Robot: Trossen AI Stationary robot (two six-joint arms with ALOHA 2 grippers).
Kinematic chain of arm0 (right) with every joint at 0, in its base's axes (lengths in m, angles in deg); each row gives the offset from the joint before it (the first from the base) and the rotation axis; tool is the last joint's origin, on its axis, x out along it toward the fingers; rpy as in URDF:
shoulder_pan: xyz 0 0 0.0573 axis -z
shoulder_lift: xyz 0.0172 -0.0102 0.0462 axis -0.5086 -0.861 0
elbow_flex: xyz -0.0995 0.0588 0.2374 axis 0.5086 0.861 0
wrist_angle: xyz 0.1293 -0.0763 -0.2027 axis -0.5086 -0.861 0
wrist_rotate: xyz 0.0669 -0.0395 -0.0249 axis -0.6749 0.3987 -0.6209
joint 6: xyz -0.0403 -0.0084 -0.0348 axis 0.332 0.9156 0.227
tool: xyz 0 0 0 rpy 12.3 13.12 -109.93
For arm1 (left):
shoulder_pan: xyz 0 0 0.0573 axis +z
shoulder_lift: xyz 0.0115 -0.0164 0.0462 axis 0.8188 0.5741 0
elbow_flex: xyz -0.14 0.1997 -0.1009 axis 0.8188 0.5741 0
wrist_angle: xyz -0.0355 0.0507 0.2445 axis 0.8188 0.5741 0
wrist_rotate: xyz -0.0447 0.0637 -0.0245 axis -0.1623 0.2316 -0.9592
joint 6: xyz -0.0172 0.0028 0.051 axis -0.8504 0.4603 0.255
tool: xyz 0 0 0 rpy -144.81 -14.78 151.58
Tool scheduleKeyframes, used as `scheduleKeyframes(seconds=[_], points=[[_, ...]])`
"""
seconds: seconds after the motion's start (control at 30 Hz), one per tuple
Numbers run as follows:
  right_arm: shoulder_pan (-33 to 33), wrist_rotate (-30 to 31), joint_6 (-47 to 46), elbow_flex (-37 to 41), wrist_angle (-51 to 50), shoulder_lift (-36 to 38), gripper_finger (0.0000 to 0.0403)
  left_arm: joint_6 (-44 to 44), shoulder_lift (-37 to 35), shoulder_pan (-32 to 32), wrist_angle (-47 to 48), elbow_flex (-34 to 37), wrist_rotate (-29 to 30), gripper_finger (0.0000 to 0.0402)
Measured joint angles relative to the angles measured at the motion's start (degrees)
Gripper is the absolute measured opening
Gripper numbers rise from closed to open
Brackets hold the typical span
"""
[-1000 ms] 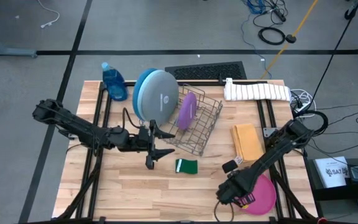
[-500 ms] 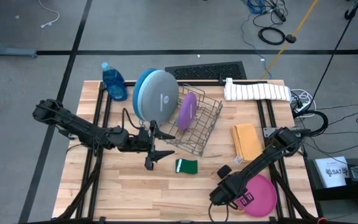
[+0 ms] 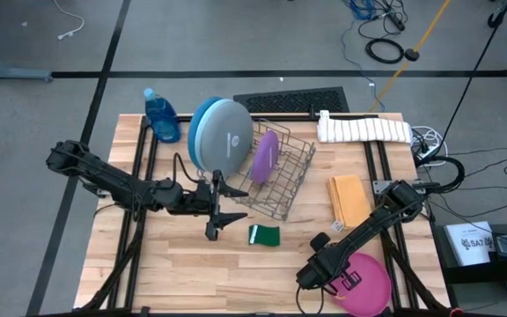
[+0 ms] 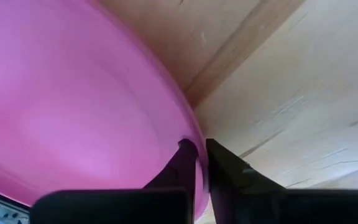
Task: Sort dishes
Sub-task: Put the pink plate in the dish rack
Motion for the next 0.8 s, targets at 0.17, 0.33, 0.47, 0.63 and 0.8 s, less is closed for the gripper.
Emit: scheduleKeyframes(seconds=[0.17,0.33,0.47,0.63,0.8], points=[[0.20,0.30,-1.16,-0.09,-1.79,0.57,0.0006,0.01,0.00,0.11,-0.04,0.00,0.02,0.0264],[1.52,4.27,-5.97,-0.01,-3.11,5.64,0.0003,0.97,0.00,0.11,-0.11,0.00,0.24,0.0264],[2.68,11.12,-11.31,-0.02,-3.40,12.31,0.0002,1.09,-0.02,0.11,0.07,0.00,1.52,0.0264],[4.56,23.88,-17.76,-0.02,-4.16,21.93,0.0001,1.39,-0.02,0.11,0.29,0.00,1.68,0.0264],[5.87,34.50,-20.18,-0.02,-4.28,29.96,0.0001,1.63,-0.02,0.11,0.32,0.00,1.73,0.0264]])
